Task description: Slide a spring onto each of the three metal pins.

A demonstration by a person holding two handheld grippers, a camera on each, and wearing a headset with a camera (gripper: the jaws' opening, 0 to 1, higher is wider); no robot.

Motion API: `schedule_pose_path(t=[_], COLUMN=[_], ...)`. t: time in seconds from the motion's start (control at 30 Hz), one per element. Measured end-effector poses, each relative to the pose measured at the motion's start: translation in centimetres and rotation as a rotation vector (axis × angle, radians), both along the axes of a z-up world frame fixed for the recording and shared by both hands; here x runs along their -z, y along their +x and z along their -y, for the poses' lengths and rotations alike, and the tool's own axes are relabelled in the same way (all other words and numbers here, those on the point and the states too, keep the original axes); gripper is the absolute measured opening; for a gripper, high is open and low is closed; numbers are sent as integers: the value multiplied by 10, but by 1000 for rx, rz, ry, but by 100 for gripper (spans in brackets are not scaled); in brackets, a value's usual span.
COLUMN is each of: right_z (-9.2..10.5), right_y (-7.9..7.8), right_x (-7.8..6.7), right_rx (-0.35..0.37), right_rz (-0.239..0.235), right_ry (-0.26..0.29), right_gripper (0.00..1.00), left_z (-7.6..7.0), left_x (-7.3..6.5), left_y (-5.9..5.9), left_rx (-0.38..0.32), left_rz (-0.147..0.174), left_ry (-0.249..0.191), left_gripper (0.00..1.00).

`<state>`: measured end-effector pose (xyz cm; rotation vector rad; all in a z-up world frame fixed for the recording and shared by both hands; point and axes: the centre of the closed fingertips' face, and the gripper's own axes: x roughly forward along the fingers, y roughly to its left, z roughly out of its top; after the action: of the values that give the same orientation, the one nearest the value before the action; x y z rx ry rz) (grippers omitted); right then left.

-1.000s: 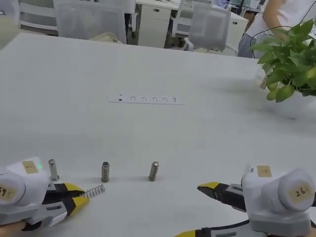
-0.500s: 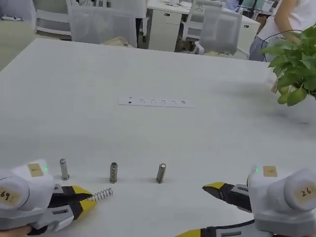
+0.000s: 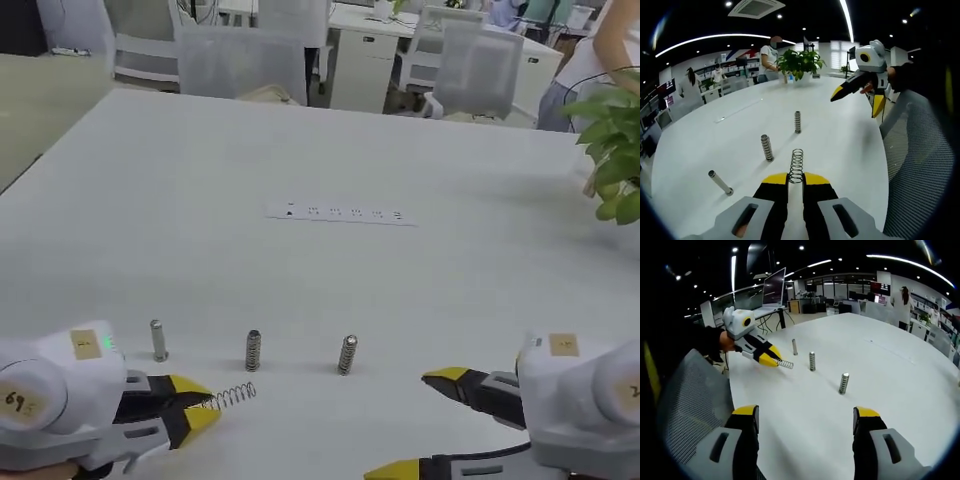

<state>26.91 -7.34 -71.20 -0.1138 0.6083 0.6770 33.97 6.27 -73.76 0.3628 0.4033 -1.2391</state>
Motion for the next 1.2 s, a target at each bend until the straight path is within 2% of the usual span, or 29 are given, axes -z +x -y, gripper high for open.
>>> schedule_pose_path(t=[0.3, 0.53, 0.8, 1.2], right_z=[-7, -21, -37, -64], right_y=[8, 13, 19, 17], right_x=[-13, -19, -24, -22], right_rx=[-47, -108, -164, -261], right_rz=[28, 41, 47, 33], right_ry=[-1, -7, 6, 16], right_gripper=[74, 71, 69, 64], left_z=[1, 0, 0, 6], left_x=[-17, -26, -33, -38], left_y=[-9, -19, -30, -42], left_rx=[2, 14, 29, 65], left_rz=[29, 43, 50, 45], left_ry=[-19, -25, -38, -42], left_gripper=[3, 3, 3, 3])
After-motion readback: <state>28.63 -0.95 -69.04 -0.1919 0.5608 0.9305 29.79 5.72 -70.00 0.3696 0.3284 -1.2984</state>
